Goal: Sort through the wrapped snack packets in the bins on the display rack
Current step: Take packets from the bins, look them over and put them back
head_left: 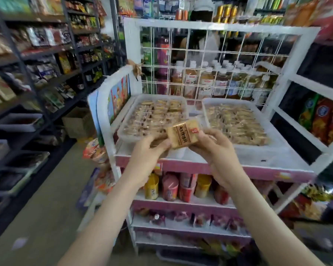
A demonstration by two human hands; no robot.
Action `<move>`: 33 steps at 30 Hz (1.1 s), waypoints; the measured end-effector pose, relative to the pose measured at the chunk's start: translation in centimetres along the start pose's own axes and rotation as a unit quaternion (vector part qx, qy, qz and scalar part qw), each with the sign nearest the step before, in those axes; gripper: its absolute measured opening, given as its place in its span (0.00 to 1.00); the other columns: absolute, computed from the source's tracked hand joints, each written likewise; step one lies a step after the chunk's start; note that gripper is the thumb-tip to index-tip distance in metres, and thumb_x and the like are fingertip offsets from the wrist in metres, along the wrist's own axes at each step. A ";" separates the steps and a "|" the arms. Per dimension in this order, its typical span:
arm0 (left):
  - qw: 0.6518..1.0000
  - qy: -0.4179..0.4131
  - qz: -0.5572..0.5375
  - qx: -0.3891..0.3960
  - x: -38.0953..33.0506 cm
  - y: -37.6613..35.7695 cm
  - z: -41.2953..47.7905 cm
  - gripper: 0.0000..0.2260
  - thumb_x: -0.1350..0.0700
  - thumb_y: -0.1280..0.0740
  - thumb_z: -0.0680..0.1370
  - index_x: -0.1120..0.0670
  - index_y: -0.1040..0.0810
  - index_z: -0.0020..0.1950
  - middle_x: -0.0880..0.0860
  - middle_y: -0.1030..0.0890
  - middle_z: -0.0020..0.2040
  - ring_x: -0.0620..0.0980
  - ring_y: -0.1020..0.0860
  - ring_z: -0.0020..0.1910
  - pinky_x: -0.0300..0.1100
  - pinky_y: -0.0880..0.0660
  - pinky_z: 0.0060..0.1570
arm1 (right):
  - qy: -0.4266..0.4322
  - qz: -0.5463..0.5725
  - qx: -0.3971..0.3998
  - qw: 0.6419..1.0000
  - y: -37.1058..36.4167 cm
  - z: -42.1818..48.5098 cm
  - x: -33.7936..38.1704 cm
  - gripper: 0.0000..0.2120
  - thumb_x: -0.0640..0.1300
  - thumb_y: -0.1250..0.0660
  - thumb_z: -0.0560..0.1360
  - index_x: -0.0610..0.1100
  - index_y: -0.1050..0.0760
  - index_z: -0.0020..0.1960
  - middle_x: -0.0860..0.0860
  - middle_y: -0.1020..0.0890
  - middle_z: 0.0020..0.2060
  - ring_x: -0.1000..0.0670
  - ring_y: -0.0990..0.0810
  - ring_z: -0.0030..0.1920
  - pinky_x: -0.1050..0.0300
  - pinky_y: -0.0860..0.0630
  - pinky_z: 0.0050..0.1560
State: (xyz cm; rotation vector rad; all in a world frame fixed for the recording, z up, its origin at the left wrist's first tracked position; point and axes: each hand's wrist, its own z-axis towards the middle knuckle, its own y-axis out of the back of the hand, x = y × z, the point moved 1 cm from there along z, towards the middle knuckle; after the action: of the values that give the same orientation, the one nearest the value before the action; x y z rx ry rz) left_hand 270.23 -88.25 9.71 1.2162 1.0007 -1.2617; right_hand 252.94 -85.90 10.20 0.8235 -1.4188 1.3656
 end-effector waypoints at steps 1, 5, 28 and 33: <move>0.999 0.034 -0.010 -0.006 0.5 0.1 -1.9 0.05 0.60 0.32 0.78 0.51 0.20 0.51 0.47 0.17 0.47 0.39 0.19 0.44 0.34 0.23 0.46 | -0.017 0.005 0.000 1.000 0.4 -1.8 -0.7 0.17 0.39 0.37 0.78 0.29 0.32 0.61 0.35 0.19 0.50 0.40 0.18 0.50 0.47 0.21 0.56; 0.989 0.133 -0.061 0.007 2.2 0.5 -8.6 0.04 0.64 0.31 0.76 0.55 0.22 0.48 0.53 0.18 0.44 0.49 0.19 0.44 0.46 0.22 0.52 | -0.058 0.032 0.015 0.998 1.6 -8.2 -3.2 0.10 0.39 0.41 0.80 0.31 0.29 0.55 0.37 0.18 0.46 0.42 0.17 0.46 0.47 0.20 0.51; 0.997 0.072 0.005 -0.028 5.3 4.5 -19.5 0.21 0.63 0.32 0.77 0.34 0.23 0.56 0.45 0.23 0.41 0.51 0.21 0.50 0.54 0.22 0.56 | -0.063 -0.157 -0.112 0.979 -0.7 -19.7 -7.8 0.09 0.37 0.44 0.82 0.41 0.27 0.46 0.49 0.27 0.32 0.59 0.31 0.28 0.68 0.31 0.30; 0.997 0.068 -0.037 -0.016 5.3 4.2 -19.4 0.22 0.65 0.34 0.78 0.35 0.23 0.55 0.50 0.21 0.43 0.52 0.19 0.50 0.51 0.20 0.54 | -0.061 -0.095 -0.104 0.988 -0.7 -19.7 -7.7 0.10 0.37 0.45 0.82 0.40 0.26 0.47 0.46 0.26 0.35 0.59 0.30 0.28 0.66 0.30 0.31</move>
State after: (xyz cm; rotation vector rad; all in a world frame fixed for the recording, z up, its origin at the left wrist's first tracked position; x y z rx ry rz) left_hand 276.70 -70.13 2.41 1.2636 1.1702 -1.2286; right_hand 259.54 -67.89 1.37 0.8913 -1.5073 1.0191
